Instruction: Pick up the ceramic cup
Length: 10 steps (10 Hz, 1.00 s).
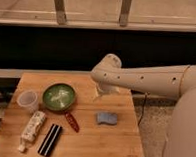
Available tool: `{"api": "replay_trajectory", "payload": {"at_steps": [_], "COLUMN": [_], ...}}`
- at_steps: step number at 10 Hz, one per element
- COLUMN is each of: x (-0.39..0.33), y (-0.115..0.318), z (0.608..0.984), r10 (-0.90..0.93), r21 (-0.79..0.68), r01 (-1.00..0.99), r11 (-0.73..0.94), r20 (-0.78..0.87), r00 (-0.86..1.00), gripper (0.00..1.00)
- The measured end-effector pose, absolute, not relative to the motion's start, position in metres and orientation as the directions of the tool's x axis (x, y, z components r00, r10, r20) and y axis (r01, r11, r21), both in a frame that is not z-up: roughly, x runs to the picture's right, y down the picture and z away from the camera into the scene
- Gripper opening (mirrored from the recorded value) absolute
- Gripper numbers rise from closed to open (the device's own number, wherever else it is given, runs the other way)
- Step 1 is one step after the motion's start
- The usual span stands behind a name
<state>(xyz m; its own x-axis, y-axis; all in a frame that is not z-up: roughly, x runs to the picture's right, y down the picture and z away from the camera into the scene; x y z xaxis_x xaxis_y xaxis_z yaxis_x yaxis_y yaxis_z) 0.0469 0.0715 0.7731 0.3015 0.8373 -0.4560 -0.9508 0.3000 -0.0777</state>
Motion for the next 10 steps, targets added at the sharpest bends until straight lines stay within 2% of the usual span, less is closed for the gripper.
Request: {"api": "replay_trajectory", "payload": {"at_steps": [3,6,10], "x": [0.006,-0.077,-0.181], "y": [0.051,0.032,0.013], "z": [0.781,0.785,0.765], "r10": [0.830,0.779,0.697], "r21": [-0.094,-0.150,-0.249], "r01": [-0.927,-0.854,-0.738], "r11": [0.363,0.498,0.627], "r20": [-0.420,-0.356,-0.243], "r00": [0.367,0.517,0.674], "gripper": [0.80,0.80,0.80]}}
